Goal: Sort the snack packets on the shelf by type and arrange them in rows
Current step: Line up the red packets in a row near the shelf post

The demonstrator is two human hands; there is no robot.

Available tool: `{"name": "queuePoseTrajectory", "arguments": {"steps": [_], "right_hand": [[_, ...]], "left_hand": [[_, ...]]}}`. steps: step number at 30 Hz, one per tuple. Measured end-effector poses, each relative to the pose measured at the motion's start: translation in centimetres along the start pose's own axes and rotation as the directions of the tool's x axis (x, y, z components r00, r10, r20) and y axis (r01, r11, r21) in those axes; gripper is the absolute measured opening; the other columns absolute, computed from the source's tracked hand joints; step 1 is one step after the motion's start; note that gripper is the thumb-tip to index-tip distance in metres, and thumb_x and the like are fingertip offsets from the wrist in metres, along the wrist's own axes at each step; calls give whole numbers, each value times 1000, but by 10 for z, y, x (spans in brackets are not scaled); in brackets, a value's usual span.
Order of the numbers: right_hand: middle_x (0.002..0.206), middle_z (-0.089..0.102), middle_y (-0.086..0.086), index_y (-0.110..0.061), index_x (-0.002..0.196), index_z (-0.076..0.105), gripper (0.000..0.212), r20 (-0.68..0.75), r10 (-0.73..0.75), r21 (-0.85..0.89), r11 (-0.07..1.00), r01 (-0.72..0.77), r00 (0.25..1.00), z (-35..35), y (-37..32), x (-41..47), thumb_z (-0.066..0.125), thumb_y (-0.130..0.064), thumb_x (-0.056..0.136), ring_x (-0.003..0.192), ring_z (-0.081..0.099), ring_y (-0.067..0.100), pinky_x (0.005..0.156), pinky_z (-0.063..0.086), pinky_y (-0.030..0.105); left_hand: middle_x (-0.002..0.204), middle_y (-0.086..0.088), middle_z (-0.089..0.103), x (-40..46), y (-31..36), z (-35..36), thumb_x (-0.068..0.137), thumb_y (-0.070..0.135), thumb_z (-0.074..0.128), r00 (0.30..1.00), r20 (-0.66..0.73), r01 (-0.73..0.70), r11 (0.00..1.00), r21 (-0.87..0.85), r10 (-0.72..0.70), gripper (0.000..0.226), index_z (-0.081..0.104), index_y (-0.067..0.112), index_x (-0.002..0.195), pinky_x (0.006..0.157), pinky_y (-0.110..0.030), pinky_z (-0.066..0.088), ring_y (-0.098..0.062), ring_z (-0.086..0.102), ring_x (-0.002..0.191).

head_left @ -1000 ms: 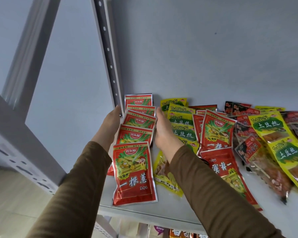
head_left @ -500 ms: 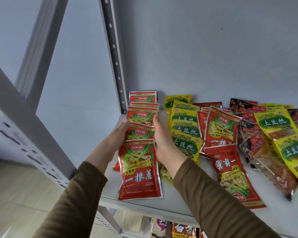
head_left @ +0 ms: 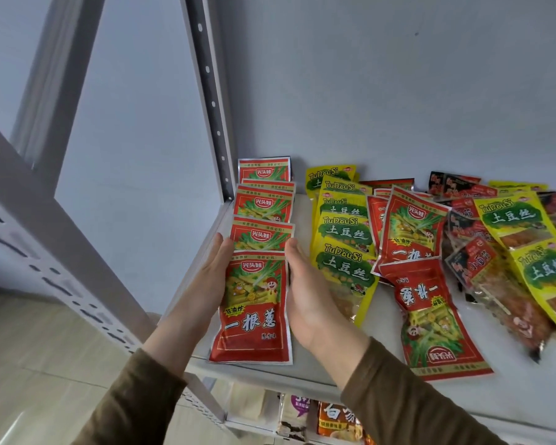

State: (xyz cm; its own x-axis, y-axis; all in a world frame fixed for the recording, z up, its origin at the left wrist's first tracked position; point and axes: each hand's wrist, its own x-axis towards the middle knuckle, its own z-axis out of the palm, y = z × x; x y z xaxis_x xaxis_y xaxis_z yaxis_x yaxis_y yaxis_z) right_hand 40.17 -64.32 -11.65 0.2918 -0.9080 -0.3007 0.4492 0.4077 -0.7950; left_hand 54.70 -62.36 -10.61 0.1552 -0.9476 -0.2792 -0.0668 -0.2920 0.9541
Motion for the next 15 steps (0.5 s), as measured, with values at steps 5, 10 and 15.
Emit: {"name": "queuePoseTrajectory", "arguments": {"steps": [5,10,15], "right_hand": [[142,61,0,-42,155,34,70,-3,-43,6,999,43,999,4,6,-6,56,-58,91,123,65,24,102,53,53],[140,62,-3,-47,155,31,57,-25,-85,-100,992,82,996,2,3,-2,47,-59,101,119,67,21,100,55,51],[158,42,-7,-45,160,17,65,-19,-139,-193,972,133,990,10,-1,7,42,-60,102,134,55,18,106,51,48]], "left_hand": [[81,47,64,6,2,0,95,70,34,997,-29,-72,997,-3,72,46,19,66,139,52,-12,53,9,72,77],[85,49,63,15,1,-5,95,76,35,995,-39,-89,996,11,90,51,16,73,141,47,-6,47,20,66,74],[88,46,66,22,7,0,96,75,37,993,-41,-114,993,-25,113,39,23,76,133,52,-10,53,9,72,81]]}}
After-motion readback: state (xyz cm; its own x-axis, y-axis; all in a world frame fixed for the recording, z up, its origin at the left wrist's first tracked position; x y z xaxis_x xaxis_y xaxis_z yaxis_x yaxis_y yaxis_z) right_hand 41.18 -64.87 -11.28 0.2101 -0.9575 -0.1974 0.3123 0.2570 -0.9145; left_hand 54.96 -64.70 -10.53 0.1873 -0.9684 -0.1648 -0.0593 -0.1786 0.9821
